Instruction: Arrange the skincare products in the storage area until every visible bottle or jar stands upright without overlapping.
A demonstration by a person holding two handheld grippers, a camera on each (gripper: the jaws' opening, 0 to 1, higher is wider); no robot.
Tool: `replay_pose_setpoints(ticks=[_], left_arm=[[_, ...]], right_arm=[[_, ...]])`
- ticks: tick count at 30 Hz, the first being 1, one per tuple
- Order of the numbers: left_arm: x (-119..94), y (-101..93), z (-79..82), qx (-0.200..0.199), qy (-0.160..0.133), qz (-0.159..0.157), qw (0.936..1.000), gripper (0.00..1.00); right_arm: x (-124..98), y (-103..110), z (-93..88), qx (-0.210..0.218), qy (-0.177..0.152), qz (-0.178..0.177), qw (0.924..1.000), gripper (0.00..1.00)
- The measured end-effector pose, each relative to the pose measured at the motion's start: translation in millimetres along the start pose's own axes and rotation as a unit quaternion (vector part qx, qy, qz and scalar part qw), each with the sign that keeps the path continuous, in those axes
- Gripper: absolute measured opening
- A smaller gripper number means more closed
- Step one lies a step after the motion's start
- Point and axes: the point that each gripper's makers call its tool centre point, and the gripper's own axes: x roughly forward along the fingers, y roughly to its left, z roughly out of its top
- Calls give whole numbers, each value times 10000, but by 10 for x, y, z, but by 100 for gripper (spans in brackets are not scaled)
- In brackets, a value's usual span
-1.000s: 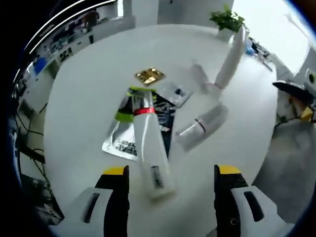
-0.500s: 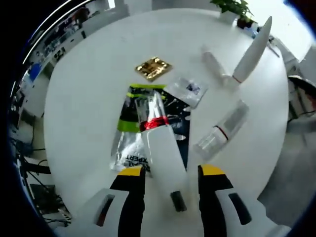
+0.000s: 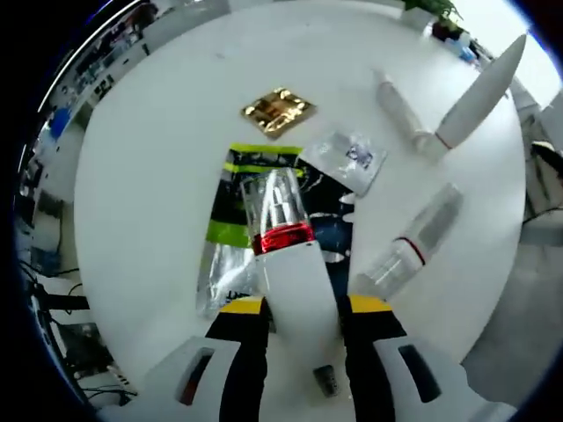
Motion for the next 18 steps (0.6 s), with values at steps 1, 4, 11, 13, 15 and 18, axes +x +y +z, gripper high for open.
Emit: replay_pose_setpoints(ticks=[1, 4, 11, 13, 15, 18], left_arm=[[16, 2, -4, -46, 1, -10, 10000, 31], [42, 2, -8, -108, -4, 9, 9999, 31], [36, 33, -3, -247, -160, 51, 9996, 29], [32, 52, 0, -427, -263, 3, 9987, 27], [23, 67, -15, -497, -269, -84, 9984, 26], [11, 74, -48, -544, -236, -156, 9981, 25]], right_arm=[[0, 0, 0, 0, 1, -1, 10000, 94], [1, 2, -1, -2, 6, 3, 10000, 94], [2, 7, -3, -16, 14, 10, 10000, 93], [0, 7, 1, -29, 5, 6, 10000, 93], [0, 8, -1, -30, 10, 10, 10000, 92], [1, 13, 0, -46, 5, 25, 10000, 92]])
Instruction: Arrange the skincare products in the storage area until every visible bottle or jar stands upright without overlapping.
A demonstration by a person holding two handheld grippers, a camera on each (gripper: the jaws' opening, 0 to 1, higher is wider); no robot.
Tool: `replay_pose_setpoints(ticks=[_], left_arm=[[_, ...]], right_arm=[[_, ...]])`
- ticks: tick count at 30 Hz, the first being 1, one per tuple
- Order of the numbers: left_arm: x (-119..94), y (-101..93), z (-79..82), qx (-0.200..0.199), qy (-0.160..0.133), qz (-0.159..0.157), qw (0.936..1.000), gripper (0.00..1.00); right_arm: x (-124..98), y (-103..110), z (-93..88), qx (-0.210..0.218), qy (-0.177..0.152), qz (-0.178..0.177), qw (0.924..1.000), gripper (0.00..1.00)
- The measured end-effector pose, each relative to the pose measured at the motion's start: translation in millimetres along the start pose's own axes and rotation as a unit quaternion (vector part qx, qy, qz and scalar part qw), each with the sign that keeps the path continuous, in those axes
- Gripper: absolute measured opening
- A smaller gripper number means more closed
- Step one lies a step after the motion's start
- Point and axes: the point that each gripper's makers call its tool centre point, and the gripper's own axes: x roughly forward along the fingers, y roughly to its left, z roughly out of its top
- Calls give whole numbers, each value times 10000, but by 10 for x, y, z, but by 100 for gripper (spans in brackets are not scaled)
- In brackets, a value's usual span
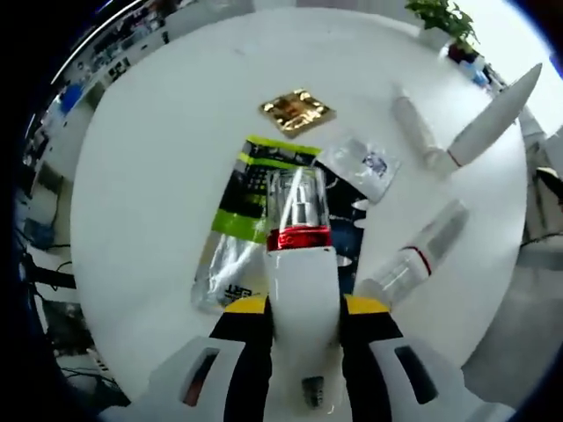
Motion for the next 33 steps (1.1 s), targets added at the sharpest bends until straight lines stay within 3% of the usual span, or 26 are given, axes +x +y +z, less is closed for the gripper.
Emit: replay_pose_setpoints(ticks=[12, 21, 29, 33], left_arm=[[-304, -10, -32, -259, -400, -139, 9988, 25], [-575, -197, -29, -215, -906, -439, 9947, 25], [-833, -507, 88, -141, -1396, -826, 9867, 25], [-963, -803, 184, -187, -1743, -1389, 9747, 25]], right_arm=[[1, 23, 7, -57, -20, 41, 10000, 91], [-1, 51, 25, -108, -70, 106, 9999, 91], [-3, 128, 25, -231, -65, 259, 9994, 87], [1, 184, 38, -219, -109, 420, 9988, 86]])
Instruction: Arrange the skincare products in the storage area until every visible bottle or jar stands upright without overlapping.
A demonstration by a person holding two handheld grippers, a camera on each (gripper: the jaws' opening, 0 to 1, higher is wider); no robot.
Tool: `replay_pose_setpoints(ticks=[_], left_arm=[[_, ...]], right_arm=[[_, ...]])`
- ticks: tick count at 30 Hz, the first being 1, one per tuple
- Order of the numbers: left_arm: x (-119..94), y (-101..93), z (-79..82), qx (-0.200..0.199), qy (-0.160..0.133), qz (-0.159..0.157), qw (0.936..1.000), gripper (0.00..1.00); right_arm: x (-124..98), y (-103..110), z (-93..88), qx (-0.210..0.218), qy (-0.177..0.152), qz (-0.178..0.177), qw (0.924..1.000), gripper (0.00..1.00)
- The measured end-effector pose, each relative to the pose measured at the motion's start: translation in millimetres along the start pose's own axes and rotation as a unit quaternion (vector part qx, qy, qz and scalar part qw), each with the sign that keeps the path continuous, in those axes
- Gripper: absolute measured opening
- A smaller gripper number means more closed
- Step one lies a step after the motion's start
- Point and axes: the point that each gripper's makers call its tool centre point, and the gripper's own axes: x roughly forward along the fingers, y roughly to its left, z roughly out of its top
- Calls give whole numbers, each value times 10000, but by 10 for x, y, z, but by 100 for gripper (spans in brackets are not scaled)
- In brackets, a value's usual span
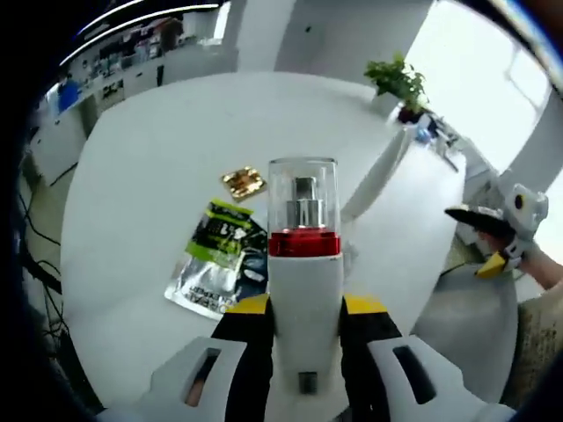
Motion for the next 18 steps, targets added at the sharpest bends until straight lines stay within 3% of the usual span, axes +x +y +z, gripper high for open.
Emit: replay_pose_setpoints(ticks=[4, 6, 9, 15, 18], left_arm=[[-3, -344, 103, 111, -371, -629, 9973, 25], [-2, -540, 146, 74, -605, -1098, 9921, 25], [-3, -706, 166, -70, -773, -1473, 9860, 25], [12, -923, 171, 143, -950, -1724, 9803, 25], [-10, -1006, 198, 117, -1078, -1868, 9764, 25]], right_arm=[[-27, 134, 102, 179, -296, 406, 9986, 86], [-36, 200, 148, 310, -419, 634, 9966, 86], [-49, 206, 159, 452, -471, 730, 9952, 85], [-52, 223, 165, 561, -516, 794, 9939, 82], [-71, 335, 242, 662, -701, 1152, 9887, 78]])
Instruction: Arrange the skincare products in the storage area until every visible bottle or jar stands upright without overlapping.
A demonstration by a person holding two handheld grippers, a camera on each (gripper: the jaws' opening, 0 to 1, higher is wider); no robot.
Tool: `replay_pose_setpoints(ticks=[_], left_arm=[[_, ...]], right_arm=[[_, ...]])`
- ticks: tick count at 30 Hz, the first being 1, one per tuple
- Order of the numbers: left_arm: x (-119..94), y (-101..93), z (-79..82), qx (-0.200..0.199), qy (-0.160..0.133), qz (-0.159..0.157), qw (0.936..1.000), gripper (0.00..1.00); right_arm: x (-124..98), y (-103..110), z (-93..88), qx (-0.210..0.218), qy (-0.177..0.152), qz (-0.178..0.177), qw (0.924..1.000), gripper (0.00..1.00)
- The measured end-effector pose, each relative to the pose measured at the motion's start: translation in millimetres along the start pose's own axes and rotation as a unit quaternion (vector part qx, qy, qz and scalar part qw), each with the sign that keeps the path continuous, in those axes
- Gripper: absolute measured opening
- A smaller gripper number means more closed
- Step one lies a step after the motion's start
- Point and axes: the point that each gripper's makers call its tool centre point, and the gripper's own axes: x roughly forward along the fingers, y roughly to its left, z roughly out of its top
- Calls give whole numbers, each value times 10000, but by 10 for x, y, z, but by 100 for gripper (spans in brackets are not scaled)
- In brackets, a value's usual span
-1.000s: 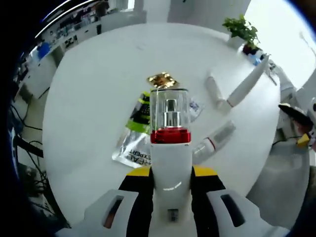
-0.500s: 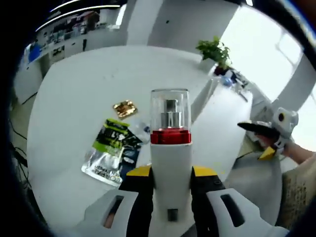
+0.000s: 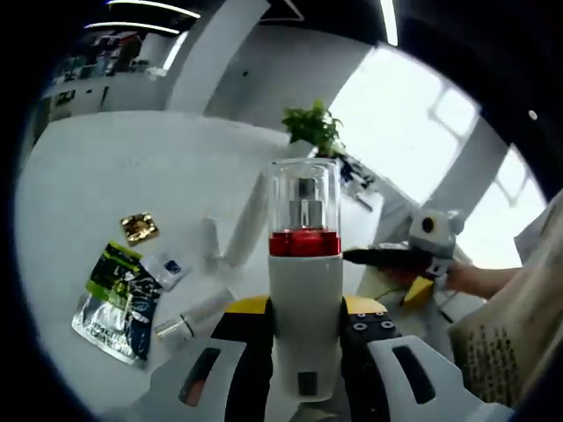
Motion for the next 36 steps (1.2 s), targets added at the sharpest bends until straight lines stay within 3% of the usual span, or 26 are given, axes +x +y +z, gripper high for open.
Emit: replay_pose_setpoints(ticks=[2, 7, 13, 17, 21, 29, 32, 36], left_arm=[[0, -56, 26, 13, -112, -90, 9999, 25], [1, -194, 45, 55, -283, -274, 9992, 25], [36, -334, -47, 128, -250, -401, 9988, 25], [105, -468, -77, 250, -222, -579, 9978, 25], [188, -612, -61, 505, -207, -763, 9956, 25], [313, -809, -15, 820, -191, -1017, 9912, 25], [366, -873, -6, 979, -207, -1113, 9887, 25], [464, -871, -4, 959, -163, -1100, 9892, 25]], right_arm=[[-6, 83, 40, 152, -114, 270, 9995, 76], [-16, 114, 81, 273, -168, 417, 9986, 74], [-19, 309, 244, 444, -431, 670, 9958, 71], [40, 465, 307, 275, -375, 861, 9952, 70], [125, 554, 465, 274, -521, 1115, 9920, 67], [214, 531, 527, 122, -441, 1317, 9902, 58], [195, 510, 569, 110, -521, 1338, 9896, 51], [139, 507, 634, -29, -654, 1420, 9877, 34]])
